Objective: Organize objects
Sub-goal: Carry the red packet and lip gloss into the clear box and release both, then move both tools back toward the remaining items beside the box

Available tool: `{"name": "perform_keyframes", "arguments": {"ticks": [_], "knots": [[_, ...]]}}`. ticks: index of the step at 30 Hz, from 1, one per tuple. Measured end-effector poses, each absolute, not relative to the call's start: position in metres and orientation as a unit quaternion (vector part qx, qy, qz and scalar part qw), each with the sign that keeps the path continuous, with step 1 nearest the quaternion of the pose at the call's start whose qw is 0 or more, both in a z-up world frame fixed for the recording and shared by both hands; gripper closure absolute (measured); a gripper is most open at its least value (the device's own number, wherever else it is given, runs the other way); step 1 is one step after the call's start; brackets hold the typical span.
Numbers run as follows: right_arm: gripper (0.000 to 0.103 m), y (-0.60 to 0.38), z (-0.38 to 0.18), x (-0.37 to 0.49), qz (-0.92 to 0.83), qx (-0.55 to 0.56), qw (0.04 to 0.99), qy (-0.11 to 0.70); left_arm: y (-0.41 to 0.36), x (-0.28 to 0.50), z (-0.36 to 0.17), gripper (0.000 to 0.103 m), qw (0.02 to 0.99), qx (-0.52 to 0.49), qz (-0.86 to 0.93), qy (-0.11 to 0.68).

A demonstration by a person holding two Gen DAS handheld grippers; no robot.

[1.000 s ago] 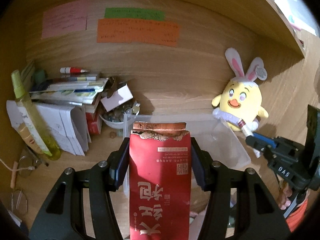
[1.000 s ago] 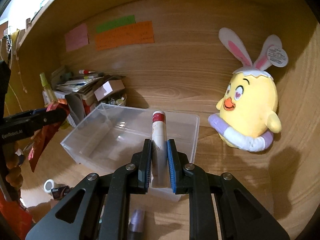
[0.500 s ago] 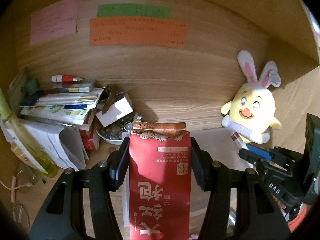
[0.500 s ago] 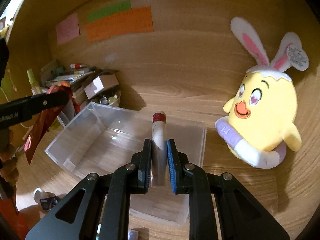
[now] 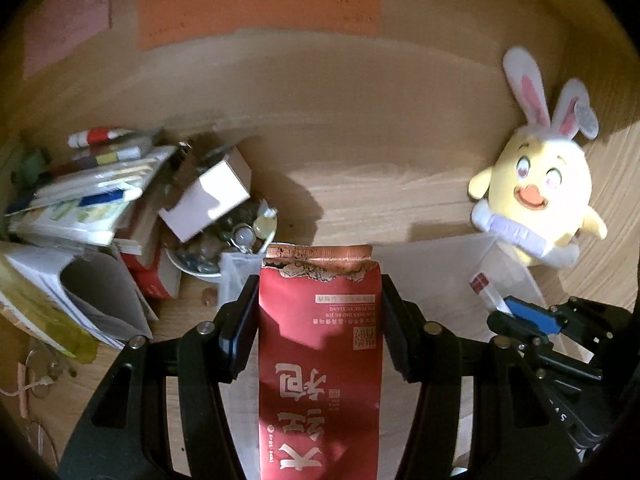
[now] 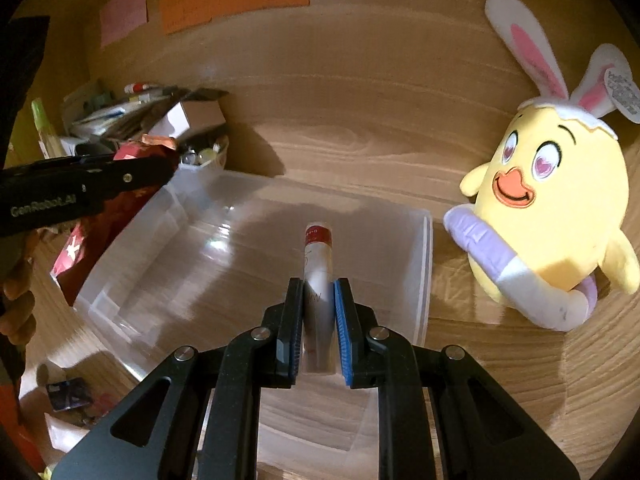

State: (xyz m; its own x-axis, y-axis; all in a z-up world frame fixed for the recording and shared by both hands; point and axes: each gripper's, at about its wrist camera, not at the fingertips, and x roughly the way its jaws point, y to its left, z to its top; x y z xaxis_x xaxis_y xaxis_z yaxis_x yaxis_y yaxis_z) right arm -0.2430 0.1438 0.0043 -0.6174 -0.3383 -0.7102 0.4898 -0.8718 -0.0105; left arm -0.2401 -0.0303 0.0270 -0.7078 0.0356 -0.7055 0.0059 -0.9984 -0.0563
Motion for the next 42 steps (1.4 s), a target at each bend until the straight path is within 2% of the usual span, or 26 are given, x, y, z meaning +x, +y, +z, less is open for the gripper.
{"name": "perform_keyframes", "arguments": {"ticks": [13,23,25,29,34,36,42], "knots": [[0.089,0.136,0.0,-0.245,-0.887,0.383,0.223,0.13,-0.016,-0.256,-0.006,0.047,0.024,-0.44,0.897,-0.017],[0.088,0.134,0.002,-0.245,-0.883,0.388,0.231,0.13,-0.015,-0.247,0.001,0.047,0.026,-0.44,0.898,-0.016],[0.085,0.136,0.005,-0.243,-0.884,0.385,0.233,0.127,-0.016,-0.243,0.006,0.047,0.027,-0.436,0.899,-0.016],[0.07,0.138,0.015,-0.234,-0.891,0.368,0.233,0.124,-0.015,-0.23,0.019,0.037,0.022,-0.42,0.907,-0.012],[0.056,0.146,0.033,-0.221,-0.902,0.347,0.232,0.115,-0.017,-0.208,0.036,0.034,0.019,-0.399,0.917,-0.01],[0.049,0.151,0.04,-0.215,-0.905,0.339,0.234,0.108,-0.019,-0.196,0.043,0.03,0.019,-0.389,0.921,-0.01],[0.038,0.164,0.06,-0.187,-0.915,0.312,0.239,0.092,-0.02,-0.164,0.059,0.022,0.014,-0.363,0.931,-0.005]]}}
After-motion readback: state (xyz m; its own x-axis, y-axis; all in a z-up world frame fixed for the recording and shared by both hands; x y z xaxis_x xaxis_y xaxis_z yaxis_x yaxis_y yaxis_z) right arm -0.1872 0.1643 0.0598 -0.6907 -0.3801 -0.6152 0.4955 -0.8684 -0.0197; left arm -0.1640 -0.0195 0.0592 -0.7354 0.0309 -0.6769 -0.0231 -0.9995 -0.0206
